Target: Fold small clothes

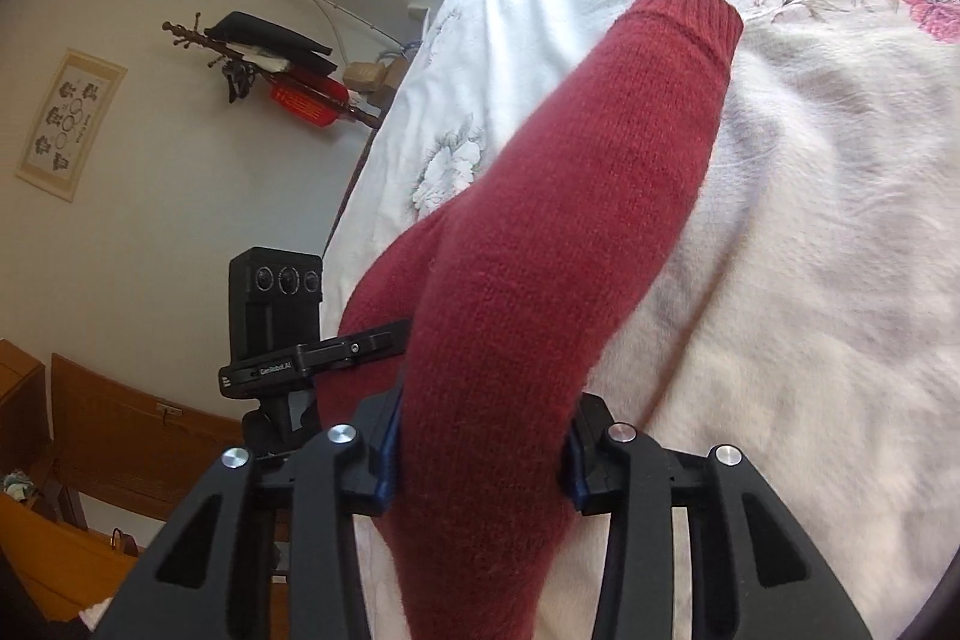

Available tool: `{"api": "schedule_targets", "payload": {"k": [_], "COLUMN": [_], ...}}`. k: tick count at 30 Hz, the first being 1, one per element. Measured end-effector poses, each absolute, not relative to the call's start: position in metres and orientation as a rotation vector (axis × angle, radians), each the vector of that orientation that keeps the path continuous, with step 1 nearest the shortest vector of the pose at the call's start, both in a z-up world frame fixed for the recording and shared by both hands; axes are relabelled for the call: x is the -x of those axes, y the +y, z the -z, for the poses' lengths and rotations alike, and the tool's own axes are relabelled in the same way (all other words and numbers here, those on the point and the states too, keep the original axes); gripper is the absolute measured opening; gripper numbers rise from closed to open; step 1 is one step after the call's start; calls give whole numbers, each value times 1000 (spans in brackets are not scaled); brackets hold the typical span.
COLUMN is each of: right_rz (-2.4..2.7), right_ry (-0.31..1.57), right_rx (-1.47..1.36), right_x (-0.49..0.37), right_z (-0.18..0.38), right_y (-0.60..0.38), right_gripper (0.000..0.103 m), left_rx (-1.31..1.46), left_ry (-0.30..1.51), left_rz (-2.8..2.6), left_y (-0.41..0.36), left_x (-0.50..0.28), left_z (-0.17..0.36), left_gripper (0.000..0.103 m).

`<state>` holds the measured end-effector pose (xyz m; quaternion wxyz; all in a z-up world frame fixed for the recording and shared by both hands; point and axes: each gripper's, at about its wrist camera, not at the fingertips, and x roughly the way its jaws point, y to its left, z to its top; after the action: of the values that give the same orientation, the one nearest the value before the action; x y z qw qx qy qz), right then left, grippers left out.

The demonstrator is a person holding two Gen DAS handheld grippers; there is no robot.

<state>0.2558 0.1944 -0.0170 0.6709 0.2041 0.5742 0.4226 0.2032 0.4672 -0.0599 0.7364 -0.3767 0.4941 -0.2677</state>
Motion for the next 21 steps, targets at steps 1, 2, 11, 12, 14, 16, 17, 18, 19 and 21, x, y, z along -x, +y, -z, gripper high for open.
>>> {"api": "schedule_targets", "payload": {"k": [1, 2, 11, 12, 14, 16, 17, 18, 19, 21], "right_rz": [-952, -949, -881, -870, -839, -803, -785, -766, -748, -728], "right_ry": [1289, 1286, 1313, 1324, 1352, 1387, 1407, 1427, 1445, 1464], "right_rx": [-451, -445, -451, -456, -463, -460, -457, -456, -454, -468], "right_x": [-248, -239, -176, -172, -165, -160, -158, -155, -154, -150], "right_z": [9, 2, -8, -3, 13, 33, 44, 56, 68, 88], "right_y": [185, 174, 89, 81, 67, 57, 52, 47, 45, 39], "right_gripper": [41, 41, 41, 41, 41, 42, 42, 42, 43, 44], "left_rx": [834, 836, 767, 758, 756, 750, 746, 745, 737, 730], "left_ry": [1080, 1078, 1105, 1110, 1132, 1161, 1174, 1186, 1196, 1203], "left_rz": [603, 620, 664, 661, 651, 629, 613, 600, 589, 569], "left_y": [457, 445, 345, 336, 322, 311, 306, 303, 302, 302], "left_x": [-197, -190, -144, -141, -136, -134, -132, -127, -121, -115], "left_z": [54, 48, 31, 34, 46, 63, 72, 80, 89, 104], "left_gripper": [29, 29, 29, 29, 30, 30, 30, 31, 32, 34]}}
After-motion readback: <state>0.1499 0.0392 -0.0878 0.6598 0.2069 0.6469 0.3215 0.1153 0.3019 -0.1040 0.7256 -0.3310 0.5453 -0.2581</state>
